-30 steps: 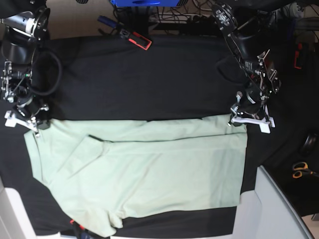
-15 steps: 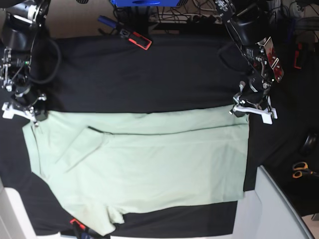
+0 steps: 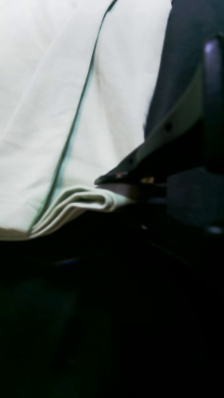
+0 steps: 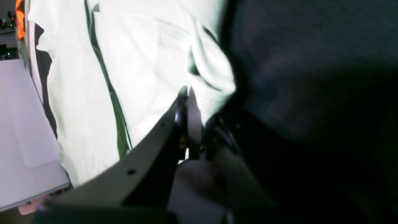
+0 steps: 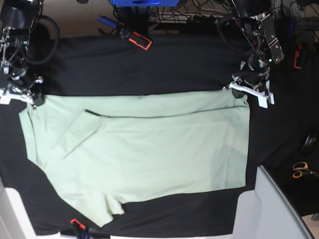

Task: Fold the T-shirt properly
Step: 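Pull the folded edge back toward the arms with both grippers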

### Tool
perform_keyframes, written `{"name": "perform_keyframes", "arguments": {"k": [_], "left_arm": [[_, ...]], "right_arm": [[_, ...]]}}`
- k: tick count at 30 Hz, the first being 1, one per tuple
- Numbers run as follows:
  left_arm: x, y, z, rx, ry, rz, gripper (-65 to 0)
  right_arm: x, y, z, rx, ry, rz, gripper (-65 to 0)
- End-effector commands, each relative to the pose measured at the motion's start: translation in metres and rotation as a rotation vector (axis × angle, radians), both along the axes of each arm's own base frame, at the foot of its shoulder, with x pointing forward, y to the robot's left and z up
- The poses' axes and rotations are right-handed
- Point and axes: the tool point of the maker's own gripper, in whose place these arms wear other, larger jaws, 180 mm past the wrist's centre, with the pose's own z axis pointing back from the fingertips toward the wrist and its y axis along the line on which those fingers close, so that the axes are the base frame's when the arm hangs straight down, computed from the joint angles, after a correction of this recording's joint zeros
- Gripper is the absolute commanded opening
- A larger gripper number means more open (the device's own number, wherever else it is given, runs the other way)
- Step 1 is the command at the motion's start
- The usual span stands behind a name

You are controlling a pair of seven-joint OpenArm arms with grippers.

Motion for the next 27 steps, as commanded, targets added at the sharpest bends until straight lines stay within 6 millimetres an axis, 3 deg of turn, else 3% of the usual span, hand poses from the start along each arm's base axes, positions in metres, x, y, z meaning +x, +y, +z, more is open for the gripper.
{"name": "perform_keyframes", "arguments": {"k": [1, 9, 19, 27], "left_arm": [[-0.008, 0.006, -0.002, 0.025, 0.037, -0.004, -65.0], [-0.044, 0.019, -0.011, 0.054, 0.103, -0.009, -65.0], [-0.077, 0.024, 0.005, 0.121, 0.114, -0.042, -65.0], [-0.088, 0.026, 0.005, 0.133, 0.134, -0.050, -65.0]], "right_arm": [[-0.002, -0.011, 0.004, -0.031, 0.006, -0.002, -65.0], [-0.035, -0.010, 0.002, -0.057, 0.038, 0.018, -65.0], [-0.080, -0.011, -0.004, -0.081, 0.100, 0.039, -65.0], [-0.111, -0.001, -0.010, -0.031, 0.130, 0.010, -65.0]]}}
